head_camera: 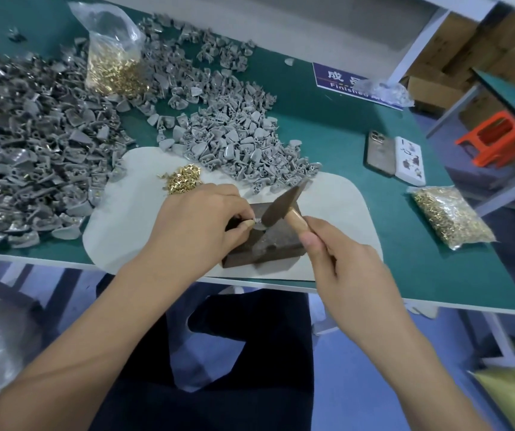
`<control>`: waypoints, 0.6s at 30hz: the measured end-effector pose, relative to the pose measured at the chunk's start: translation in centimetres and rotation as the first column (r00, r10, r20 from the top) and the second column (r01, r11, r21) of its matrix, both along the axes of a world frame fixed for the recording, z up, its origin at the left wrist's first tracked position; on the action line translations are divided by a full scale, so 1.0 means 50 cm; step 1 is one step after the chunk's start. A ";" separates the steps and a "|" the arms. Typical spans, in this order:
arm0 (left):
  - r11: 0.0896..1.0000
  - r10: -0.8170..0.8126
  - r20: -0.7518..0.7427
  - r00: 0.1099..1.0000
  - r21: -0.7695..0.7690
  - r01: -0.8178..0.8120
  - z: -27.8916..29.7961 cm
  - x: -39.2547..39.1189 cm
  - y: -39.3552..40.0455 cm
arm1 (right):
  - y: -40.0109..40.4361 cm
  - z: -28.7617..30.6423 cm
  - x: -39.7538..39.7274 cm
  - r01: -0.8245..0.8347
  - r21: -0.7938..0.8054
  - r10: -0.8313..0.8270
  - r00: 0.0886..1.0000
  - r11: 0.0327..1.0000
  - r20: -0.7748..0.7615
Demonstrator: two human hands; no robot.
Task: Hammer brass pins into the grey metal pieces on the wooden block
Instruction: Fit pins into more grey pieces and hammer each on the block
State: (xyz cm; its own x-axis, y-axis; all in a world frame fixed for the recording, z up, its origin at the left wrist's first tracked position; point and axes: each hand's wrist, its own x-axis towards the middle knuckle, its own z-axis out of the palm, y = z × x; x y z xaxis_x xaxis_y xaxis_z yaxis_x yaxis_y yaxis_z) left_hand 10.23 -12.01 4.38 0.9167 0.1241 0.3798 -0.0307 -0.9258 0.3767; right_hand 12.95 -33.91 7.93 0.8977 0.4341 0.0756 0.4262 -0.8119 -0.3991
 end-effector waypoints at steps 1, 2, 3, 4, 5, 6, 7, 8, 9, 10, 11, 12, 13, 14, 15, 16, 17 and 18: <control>1.000 0.002 -0.001 1.000 -0.002 -0.002 -0.001 0.000 0.000 | -0.005 -0.001 0.007 0.020 0.011 -0.020 1.000 1.000 0.018; 1.000 0.002 -0.004 1.000 -0.008 -0.002 -0.002 0.001 0.001 | -0.009 -0.003 0.016 0.052 0.035 -0.053 0.998 0.998 0.037; 1.000 0.000 -0.007 1.000 -0.017 -0.001 -0.003 0.001 0.001 | -0.013 -0.008 0.026 0.094 0.057 -0.098 0.993 0.994 0.066; 1.000 0.001 -0.012 1.000 -0.026 -0.001 -0.003 0.001 0.001 | -0.015 -0.014 0.038 0.144 0.060 -0.149 0.983 0.988 0.103; 0.999 0.003 -0.018 1.000 -0.034 -0.003 -0.003 0.000 0.001 | -0.017 -0.022 0.051 0.198 0.036 -0.201 0.970 0.979 0.136; 0.999 0.006 -0.022 1.000 -0.037 -0.006 -0.003 -0.001 0.001 | -0.021 -0.032 0.065 0.250 -0.002 -0.246 0.957 0.968 0.155; 0.999 0.009 -0.025 1.000 -0.037 -0.010 -0.003 -0.001 0.000 | -0.026 -0.043 0.078 0.293 -0.038 -0.284 0.946 0.955 0.157; 0.999 0.013 -0.028 1.000 -0.038 -0.014 -0.003 -0.001 -0.001 | -0.030 -0.054 0.089 0.327 -0.073 -0.315 0.938 0.942 0.145; 0.999 0.017 -0.030 0.999 -0.045 -0.019 -0.003 -0.001 -0.003 | -0.032 -0.063 0.098 0.350 -0.113 -0.337 0.934 0.930 0.120; 0.998 0.022 -0.031 0.999 -0.063 -0.024 -0.004 0.000 -0.004 | -0.032 -0.070 0.102 0.362 -0.159 -0.351 0.932 0.919 0.091; 0.995 0.026 -0.034 0.999 -0.092 -0.029 -0.006 0.002 -0.005 | -0.031 -0.075 0.103 0.369 -0.213 -0.362 0.929 0.905 0.074; 0.991 0.030 -0.039 0.999 -0.129 -0.034 -0.008 0.003 -0.006 | -0.028 -0.078 0.102 0.379 -0.271 -0.370 0.925 0.885 0.084; 0.985 0.033 -0.045 0.998 -0.169 -0.040 -0.010 0.004 -0.007 | -0.026 -0.079 0.100 0.388 -0.308 -0.366 0.922 0.869 0.128; 0.977 0.038 -0.049 0.998 -0.209 -0.047 -0.012 0.004 -0.007 | -0.024 -0.079 0.100 0.382 -0.306 -0.336 0.922 0.872 0.193; 0.967 0.042 -0.052 0.998 -0.248 -0.054 -0.014 0.004 -0.007 | -0.020 -0.077 0.100 0.352 -0.235 -0.296 0.924 0.906 0.241; 0.958 0.049 -0.053 0.997 -0.279 -0.062 -0.016 0.002 -0.007 | -0.014 -0.071 0.098 0.287 -0.102 -0.255 0.934 0.953 0.250; 0.952 0.058 -0.051 0.997 -0.297 -0.070 -0.017 0.000 -0.006 | -0.005 -0.065 0.096 0.187 0.070 -0.198 0.952 0.980 0.233; 0.949 0.068 -0.045 0.997 -0.305 -0.079 -0.017 -0.004 -0.005 | 0.010 -0.058 0.092 0.069 0.220 -0.119 0.968 0.973 0.220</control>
